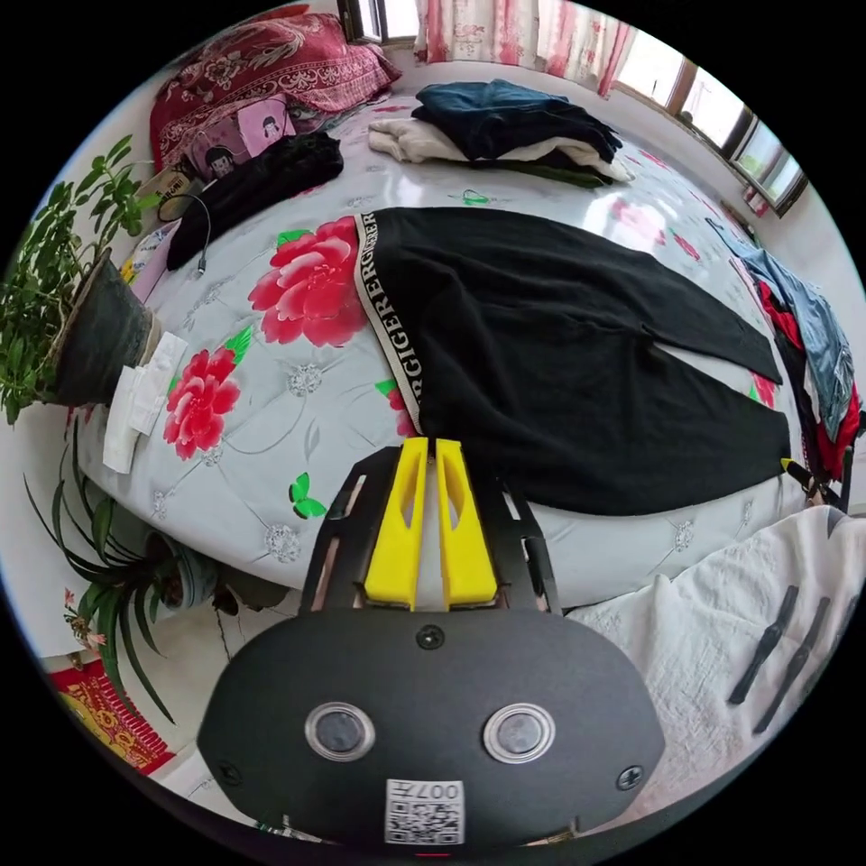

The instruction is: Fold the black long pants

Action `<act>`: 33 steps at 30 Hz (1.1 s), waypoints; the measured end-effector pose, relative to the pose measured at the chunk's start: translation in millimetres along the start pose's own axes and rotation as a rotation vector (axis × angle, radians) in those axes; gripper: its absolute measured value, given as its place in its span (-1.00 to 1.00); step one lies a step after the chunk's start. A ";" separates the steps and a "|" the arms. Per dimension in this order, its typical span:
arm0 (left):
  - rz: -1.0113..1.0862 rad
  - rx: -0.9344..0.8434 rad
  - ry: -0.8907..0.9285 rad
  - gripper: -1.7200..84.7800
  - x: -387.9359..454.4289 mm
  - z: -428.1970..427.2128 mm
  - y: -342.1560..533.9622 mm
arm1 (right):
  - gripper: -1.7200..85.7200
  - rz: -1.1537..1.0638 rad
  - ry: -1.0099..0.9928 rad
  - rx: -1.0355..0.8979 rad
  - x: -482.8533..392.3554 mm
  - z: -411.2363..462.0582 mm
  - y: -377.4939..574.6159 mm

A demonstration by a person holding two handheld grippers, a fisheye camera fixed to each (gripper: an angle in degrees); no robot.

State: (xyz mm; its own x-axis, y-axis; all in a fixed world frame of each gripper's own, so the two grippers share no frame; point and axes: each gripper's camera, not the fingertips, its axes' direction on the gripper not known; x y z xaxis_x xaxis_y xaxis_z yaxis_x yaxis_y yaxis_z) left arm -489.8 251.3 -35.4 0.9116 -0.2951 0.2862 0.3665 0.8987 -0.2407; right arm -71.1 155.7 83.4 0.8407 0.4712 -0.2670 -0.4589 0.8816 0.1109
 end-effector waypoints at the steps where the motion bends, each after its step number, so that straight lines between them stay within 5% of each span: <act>1: -0.010 0.008 0.011 -0.96 -2.9 -2.6 0.5 | -0.90 -0.012 -0.010 0.020 -1.1 -4.6 0.2; 16: 0.064 0.206 -0.029 -0.98 -11.3 -106.1 -60.4 | -0.96 -0.066 -0.162 0.238 -14.7 -90.4 -26.3; 33: -0.096 -0.049 -0.086 -0.98 8.2 28.7 -267.3 | -0.86 -0.087 -0.048 0.144 -81.0 -42.2 -209.0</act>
State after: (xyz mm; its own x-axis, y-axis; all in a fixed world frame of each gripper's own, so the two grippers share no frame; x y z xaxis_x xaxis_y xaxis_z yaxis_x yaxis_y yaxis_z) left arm -585.6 17.9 57.9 0.8535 -0.3477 0.3882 0.4616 0.8502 -0.2533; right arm -55.4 -67.9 41.4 0.8896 0.3908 -0.2363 -0.3407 0.9125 0.2265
